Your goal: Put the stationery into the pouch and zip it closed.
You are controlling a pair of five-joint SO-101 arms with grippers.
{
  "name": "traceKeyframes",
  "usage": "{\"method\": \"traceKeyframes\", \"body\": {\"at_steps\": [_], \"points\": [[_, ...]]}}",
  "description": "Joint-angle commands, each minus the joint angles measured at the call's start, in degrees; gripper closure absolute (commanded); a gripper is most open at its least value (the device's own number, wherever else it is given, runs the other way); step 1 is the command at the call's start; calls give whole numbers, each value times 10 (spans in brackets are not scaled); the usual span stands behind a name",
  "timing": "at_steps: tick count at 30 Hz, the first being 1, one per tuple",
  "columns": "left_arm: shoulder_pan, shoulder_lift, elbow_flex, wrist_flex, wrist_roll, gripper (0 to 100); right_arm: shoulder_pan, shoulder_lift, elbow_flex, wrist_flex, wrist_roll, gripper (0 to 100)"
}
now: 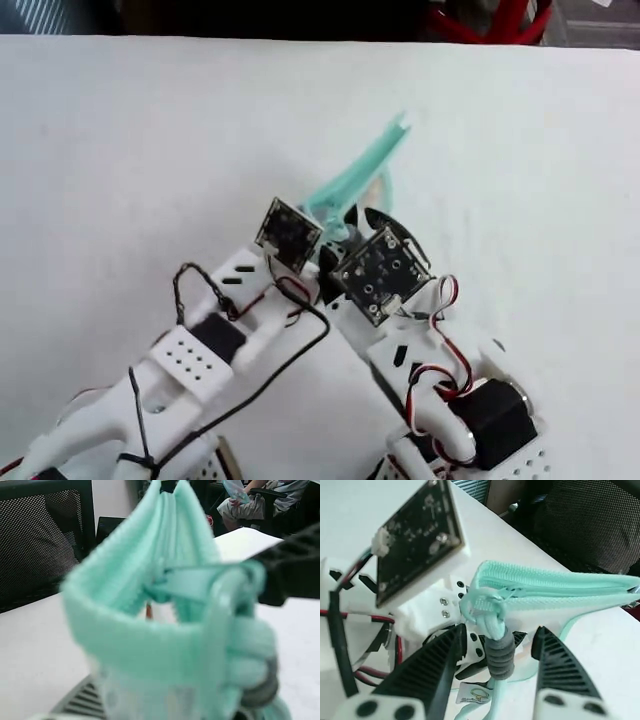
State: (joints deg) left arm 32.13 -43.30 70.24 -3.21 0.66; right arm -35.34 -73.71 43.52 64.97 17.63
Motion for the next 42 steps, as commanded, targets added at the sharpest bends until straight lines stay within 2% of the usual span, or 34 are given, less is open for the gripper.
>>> {"method": "traceKeyframes", "body": {"at_steps": [1,7,15,25,27,42], "points": [[3,-7,-3,-16,-4,958,-1,2,-3,-12,2,787],[5,-7,-2,-15,-4,958,0,2,-3,-9,2,787],[7,-7,14,-15,-4,957,38,-6,19,-7,1,786],[29,-8,26,-15,-4,956,38,-206,131,-12,4,786],[30,-8,31,-16,-4,955,38,-228,153,-12,25,786],[49,-8,36,-15,-4,958,37,-233,156,-59,33,786]]}}
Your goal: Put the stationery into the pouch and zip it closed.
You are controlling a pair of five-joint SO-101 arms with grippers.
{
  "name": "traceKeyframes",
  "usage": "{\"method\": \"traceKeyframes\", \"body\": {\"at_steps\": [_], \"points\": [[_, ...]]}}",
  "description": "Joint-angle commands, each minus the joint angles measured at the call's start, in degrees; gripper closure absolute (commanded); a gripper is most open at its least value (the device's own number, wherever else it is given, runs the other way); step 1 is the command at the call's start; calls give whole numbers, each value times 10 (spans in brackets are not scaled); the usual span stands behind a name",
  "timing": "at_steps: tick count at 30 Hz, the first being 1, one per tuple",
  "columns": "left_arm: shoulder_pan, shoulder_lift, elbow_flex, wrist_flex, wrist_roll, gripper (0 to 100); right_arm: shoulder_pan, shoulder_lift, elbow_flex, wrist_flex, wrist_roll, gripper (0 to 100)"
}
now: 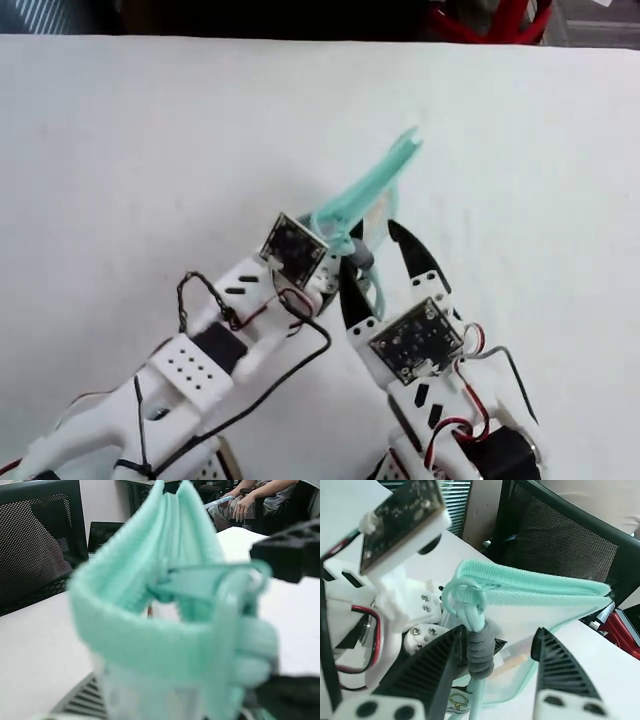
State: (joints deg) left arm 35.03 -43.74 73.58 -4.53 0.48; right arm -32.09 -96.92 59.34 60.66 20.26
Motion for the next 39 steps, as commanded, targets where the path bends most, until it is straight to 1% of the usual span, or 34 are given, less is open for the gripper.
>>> {"method": "traceKeyframes", "body": {"at_steps": [1,8,11,14,18,21,23,26,28,32,34,36,38,39], "points": [[20,-4,3,-2,-3,958,5,0,2,-17,8,786],[20,-4,11,-5,-3,958,2,45,11,-42,9,789],[28,-4,11,-3,-3,954,-4,75,2,-42,26,842],[27,-4,11,-3,-3,954,-29,95,-3,-49,53,904],[26,-4,11,-3,-3,954,-32,96,-13,-45,57,982],[26,-4,11,-3,-3,954,-32,96,-14,-43,69,978],[26,-4,11,-2,-3,954,-33,95,-35,-17,77,979],[26,-4,11,-3,-3,954,-40,95,-121,55,77,979],[22,-4,11,-5,-3,954,-58,95,-177,104,79,979],[9,-7,9,-5,-3,941,-94,95,-240,199,80,979],[2,-7,9,-5,-3,906,-123,95,-267,241,77,979],[2,-5,11,-5,-2,885,-174,99,-287,276,76,979],[6,-5,11,-4,-2,896,-211,101,-294,296,76,979],[6,-4,11,-4,-2,906,-217,101,-293,302,78,979]]}}
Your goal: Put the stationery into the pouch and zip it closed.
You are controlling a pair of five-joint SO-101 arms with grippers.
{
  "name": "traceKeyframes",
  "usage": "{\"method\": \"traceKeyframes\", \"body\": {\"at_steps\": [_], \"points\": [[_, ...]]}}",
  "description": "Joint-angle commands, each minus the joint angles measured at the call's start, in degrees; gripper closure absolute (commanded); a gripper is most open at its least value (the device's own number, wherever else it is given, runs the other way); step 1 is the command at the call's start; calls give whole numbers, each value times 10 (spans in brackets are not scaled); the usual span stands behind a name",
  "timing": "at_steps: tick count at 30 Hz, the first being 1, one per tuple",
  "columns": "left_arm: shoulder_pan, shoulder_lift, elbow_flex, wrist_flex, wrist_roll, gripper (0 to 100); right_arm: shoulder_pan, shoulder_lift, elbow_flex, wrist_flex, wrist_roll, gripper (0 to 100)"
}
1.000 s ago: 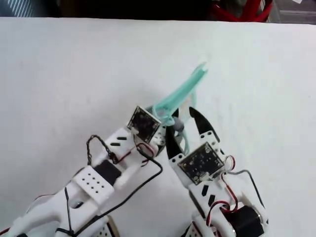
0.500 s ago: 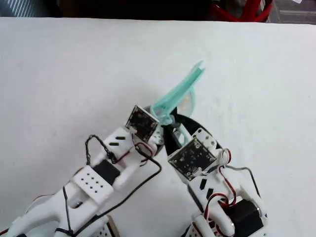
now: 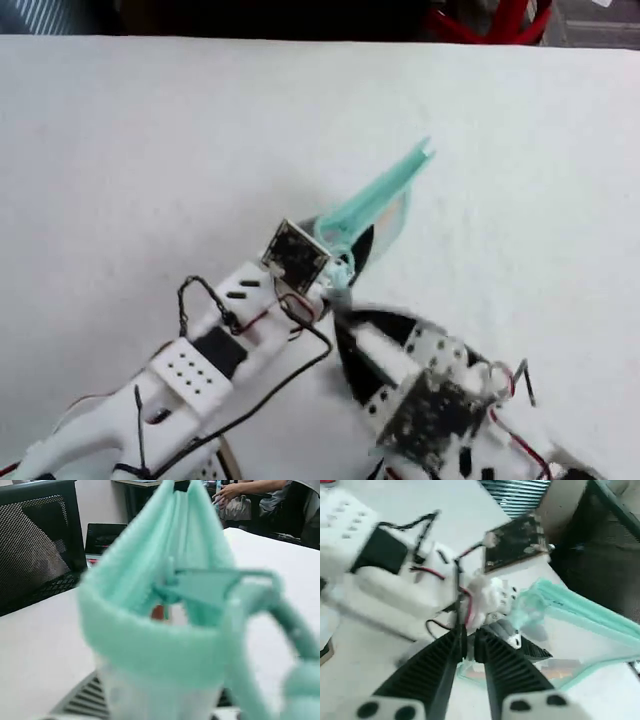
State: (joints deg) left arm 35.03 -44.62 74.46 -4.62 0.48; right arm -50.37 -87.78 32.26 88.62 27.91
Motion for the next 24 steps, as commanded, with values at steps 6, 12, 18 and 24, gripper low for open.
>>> {"method": "traceKeyframes", "body": {"at_steps": [6,12,18,24], "points": [[-35,0,-11,-8,-3,975,87,4,-28,7,0,974],[-218,5,-146,135,-13,976,363,4,82,-73,-112,846],[-313,44,-465,458,-210,976,579,4,191,-170,-118,822],[-271,133,-620,579,-356,976,538,4,361,-291,-119,822]]}}
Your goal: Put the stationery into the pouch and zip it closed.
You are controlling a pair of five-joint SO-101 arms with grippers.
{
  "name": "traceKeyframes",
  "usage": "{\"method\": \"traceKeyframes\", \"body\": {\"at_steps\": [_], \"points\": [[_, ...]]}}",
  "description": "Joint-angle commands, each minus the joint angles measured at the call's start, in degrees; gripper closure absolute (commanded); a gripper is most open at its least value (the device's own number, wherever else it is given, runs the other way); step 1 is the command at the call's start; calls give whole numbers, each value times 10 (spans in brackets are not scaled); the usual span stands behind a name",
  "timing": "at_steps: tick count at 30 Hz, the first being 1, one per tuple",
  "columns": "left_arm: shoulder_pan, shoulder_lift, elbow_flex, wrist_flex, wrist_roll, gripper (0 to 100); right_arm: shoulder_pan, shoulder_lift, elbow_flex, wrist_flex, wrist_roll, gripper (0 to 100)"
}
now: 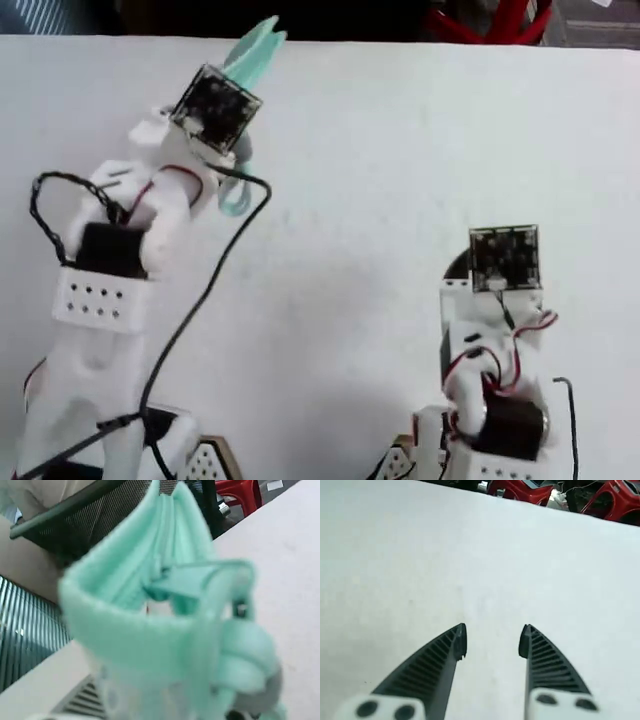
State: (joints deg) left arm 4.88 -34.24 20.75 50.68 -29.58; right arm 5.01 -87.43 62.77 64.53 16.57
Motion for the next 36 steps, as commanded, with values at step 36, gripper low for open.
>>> {"method": "traceKeyframes", "body": {"at_steps": [36], "points": [[218,429,-27,-39,147,737,9,0,220,-165,-1,822]]}}
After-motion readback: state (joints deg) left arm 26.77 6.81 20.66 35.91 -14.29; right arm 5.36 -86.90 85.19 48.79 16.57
